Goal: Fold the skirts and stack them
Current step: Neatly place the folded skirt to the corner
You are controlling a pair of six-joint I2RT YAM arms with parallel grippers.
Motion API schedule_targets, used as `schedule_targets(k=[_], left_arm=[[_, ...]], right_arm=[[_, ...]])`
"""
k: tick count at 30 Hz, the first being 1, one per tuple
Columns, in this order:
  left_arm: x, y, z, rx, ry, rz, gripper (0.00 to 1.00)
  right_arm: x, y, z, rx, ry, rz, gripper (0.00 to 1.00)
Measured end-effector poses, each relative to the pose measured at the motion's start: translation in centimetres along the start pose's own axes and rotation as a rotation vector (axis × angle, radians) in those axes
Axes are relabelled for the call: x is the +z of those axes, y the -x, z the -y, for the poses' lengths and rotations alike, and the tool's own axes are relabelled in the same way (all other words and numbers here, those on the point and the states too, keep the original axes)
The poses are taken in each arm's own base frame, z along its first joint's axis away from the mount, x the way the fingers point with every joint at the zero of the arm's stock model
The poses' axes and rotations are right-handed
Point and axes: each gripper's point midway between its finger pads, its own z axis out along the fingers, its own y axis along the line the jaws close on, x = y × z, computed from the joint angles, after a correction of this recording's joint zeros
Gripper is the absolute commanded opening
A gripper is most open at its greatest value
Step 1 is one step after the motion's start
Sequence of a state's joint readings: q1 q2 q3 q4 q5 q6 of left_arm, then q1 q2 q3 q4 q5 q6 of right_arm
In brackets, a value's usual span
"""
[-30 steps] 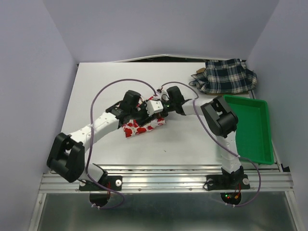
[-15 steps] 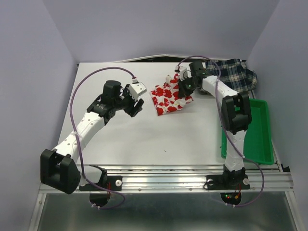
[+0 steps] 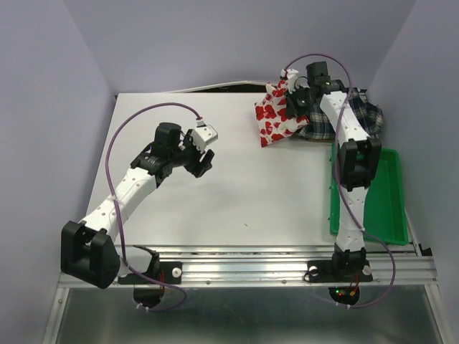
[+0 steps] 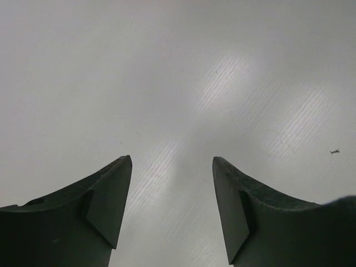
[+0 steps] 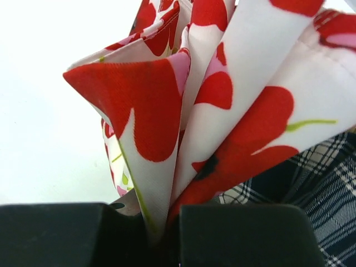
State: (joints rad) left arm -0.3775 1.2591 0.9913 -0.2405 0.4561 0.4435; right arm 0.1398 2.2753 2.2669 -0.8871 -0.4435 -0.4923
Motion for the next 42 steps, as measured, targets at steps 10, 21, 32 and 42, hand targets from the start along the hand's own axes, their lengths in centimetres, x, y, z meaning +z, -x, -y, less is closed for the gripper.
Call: schedule_targets(k=[10,21,32,42], left_arm=[[0.2,-0.5,0.2,-0.010,-0.012,-0.019,0.71],[1.9,-2.2,0.2,-0.046,-0.048,-0.089,0.70],[2.6,-2.1,-0.2,-0.057,-0.054,-0.107,0.69],[2.6,-3.4,-0.2,-0.078,-0.051,-0.176,0.70]], right_arm=[[-4.0,-2.3,5.4,0.127,-0.036,0.030,0.01],[-8.8,-3.0,10.2,0.222,-0.086,0.131,0.01],[-12.7,-4.5,14.0,0.287,-0.106,0.217,0.01],[-12.6,-5.9,16.6,0.285,-0.095,0.272,0.04]])
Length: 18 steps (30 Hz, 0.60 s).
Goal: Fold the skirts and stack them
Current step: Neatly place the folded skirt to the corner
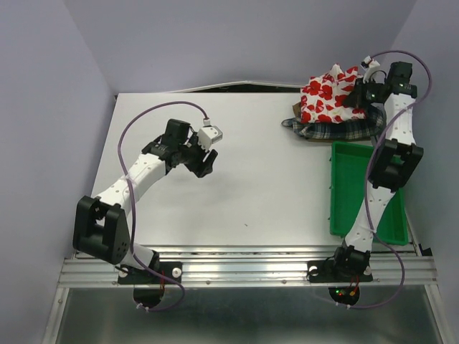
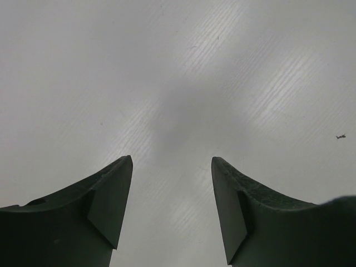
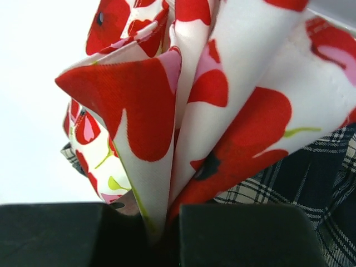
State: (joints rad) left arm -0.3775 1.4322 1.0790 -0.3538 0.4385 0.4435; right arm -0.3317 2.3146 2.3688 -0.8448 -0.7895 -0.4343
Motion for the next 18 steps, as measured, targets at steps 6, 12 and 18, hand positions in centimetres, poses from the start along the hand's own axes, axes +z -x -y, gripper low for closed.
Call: schedule_targets(k=[6,12,18], left_arm=[[0.2,0.2,-0.3,-0.007,-0.004,-0.028,0.70],[0.4,0.1,-0.4,-0.014,-0.011,-0.044,0.70],[0.6,-0.1,-0.3,-0.020,-0.015,-0.054,0.72]], right_arm=[[1.5,-1.7,2.5,-0.015,-0.031,-0.008,0.14],[1.9,-1.6,5.5,-0.062,-0.126,0.010,0.77],[0.9,0.1,8.6,-0.098,-0.257,0.063,0.97]])
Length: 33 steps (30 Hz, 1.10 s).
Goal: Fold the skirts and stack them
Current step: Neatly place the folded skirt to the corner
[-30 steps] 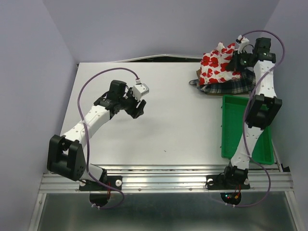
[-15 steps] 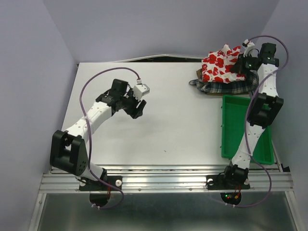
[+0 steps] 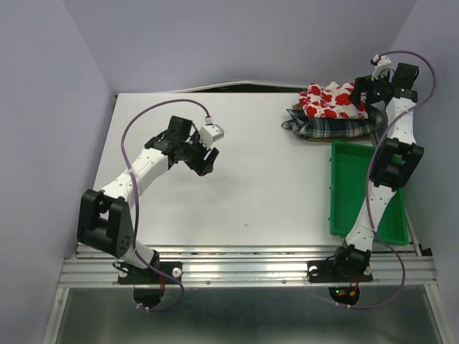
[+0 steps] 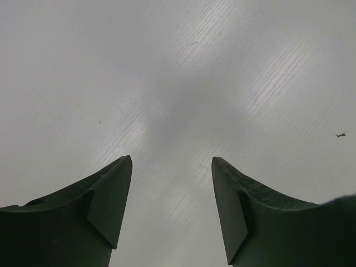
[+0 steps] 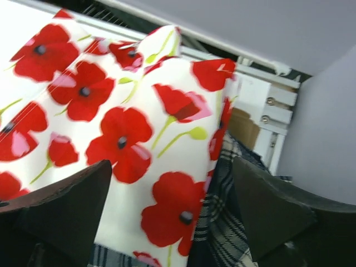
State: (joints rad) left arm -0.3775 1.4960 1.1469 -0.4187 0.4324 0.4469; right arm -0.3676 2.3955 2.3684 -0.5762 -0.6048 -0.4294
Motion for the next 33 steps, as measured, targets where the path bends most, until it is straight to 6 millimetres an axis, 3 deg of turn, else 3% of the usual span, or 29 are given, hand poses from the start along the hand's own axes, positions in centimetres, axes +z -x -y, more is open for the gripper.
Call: schedule_targets(k=[8,9,11,15,19,22,23,24,26,27,28,29,30,32,33], left_arm=[[-0.4,0.6,-1.1,-0.040,0.036,0.033,0.82],[-0.8,0.7,-1.6,-0.056,0.052,0.048,0.94],[-1.6,1.1,-2.5,-0.081,0.086,0.080,0.99],[-4.6,3.1,-4.7,-0.108,0.197,0.189,0.99],[-7.2,5.9,-5.9,-0.121,0.277,0.291,0.99],[-7.4,7.8,-6.8,-0.126,0.288,0.314,0.99],[-7.1,8.1,-7.2,-0.132,0.289,0.313,0.99],[-6.7,8.2,-7.4,-0.139,0.289,0.311,0.99],[-5.5,7.3,-7.7,-0.163,0.281,0.283,0.99],[-5.0,6.8,-7.7,-0.171,0.277,0.271,0.99],[-4.6,6.1,-7.6,-0.183,0.273,0.258,0.99],[-4.1,5.4,-7.5,-0.193,0.269,0.245,0.99],[-3.8,4.8,-7.4,-0.201,0.269,0.236,0.99],[-2.9,3.2,-7.3,-0.216,0.274,0.208,0.99],[-2.7,2.6,-7.2,-0.221,0.275,0.195,0.99]], right_arm=[[-0.3,2.1,3.7,0.013,-0.181,0.067,1.00],[-0.3,2.2,3.9,0.018,-0.193,0.069,1.00],[-0.4,2.3,4.0,0.038,-0.205,0.075,1.00],[-1.7,2.5,1.9,0.123,-0.158,0.075,1.00],[-4.6,5.3,-2.4,0.209,-0.058,0.099,1.00],[-7.2,7.7,-6.7,0.238,0.018,0.127,1.00],[-8.4,8.3,-10.0,0.246,0.065,0.125,1.00],[-8.8,8.3,-11.6,0.257,0.090,0.117,1.00],[-9.4,8.2,-16.9,0.259,0.169,0.104,1.00],[-9.7,7.7,-21.6,0.257,0.244,0.076,1.00],[-9.7,7.4,-23.7,0.255,0.279,0.068,1.00],[-9.5,6.2,-27.9,0.243,0.348,0.039,1.00],[-9.4,5.3,-29.8,0.246,0.380,0.016,1.00],[-8.9,1.5,-35.7,0.248,0.479,-0.078,1.00],[-8.6,-0.4,-37.3,0.251,0.505,-0.116,1.00]])
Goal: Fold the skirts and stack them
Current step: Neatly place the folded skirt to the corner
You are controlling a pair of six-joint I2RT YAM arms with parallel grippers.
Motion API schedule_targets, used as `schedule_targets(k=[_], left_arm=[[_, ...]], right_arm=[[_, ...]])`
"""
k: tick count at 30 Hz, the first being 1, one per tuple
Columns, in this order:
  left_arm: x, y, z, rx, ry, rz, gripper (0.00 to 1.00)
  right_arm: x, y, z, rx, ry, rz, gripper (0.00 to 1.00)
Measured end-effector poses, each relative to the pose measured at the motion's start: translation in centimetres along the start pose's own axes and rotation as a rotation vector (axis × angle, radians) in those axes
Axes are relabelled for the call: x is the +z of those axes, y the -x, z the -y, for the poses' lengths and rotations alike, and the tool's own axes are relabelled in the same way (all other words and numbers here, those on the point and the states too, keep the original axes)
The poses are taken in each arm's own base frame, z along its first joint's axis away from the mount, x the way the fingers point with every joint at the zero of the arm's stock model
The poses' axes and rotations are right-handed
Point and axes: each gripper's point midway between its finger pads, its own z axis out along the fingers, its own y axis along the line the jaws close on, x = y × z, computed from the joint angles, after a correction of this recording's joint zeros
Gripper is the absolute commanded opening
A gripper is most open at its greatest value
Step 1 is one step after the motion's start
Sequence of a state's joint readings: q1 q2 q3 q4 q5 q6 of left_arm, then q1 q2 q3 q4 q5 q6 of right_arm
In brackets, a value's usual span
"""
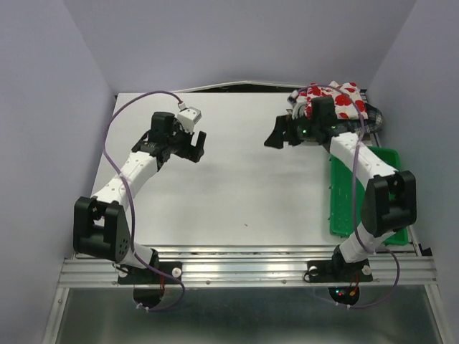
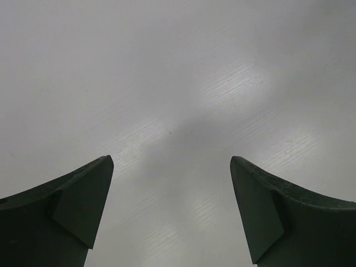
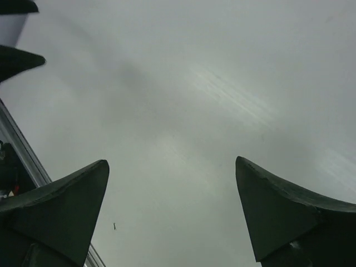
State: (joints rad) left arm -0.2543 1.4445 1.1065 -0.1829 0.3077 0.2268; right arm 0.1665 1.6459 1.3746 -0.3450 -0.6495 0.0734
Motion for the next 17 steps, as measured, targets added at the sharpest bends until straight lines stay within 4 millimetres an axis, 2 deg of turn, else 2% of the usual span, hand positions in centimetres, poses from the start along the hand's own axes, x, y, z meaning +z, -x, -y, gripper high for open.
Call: schedule_targets(k=[1,2,4,7,10,17], left_arm=[[0.2,-0.8,-0.1,-0.002,0.008,-0.014,0.99],[0.2,-1.5,-0.1,-0.002,0.013,-0.027,0.99],[0.3,-2.7,-0.3,0.008,0.023,-0.046,0.99],[0.1,-4.0,-0.2,0.022,0.024,-0.063,0.99],[-0.1,-5.0,0.2,0.030,0.011,-0.077,0.99],[-0.2,-7.0,0.9,0.027,-0.017,-0.105,0.99]], right_arm=[[1.3,-2.9,-0.6,0.026,0.016,-0.053,1.00],[1.8,-4.7,-0.9,0.040,0.019,-0.089,1.00],[2.8,-10.1,-1.0,0.095,0.000,-0.194,1.00],[3.4,-14.2,-1.5,0.105,-0.007,-0.267,1.00],[3.9,-15.8,-1.8,0.084,-0.016,-0.286,1.00],[4.4,-15.8,-1.6,0.057,-0.032,-0.263,1.00]])
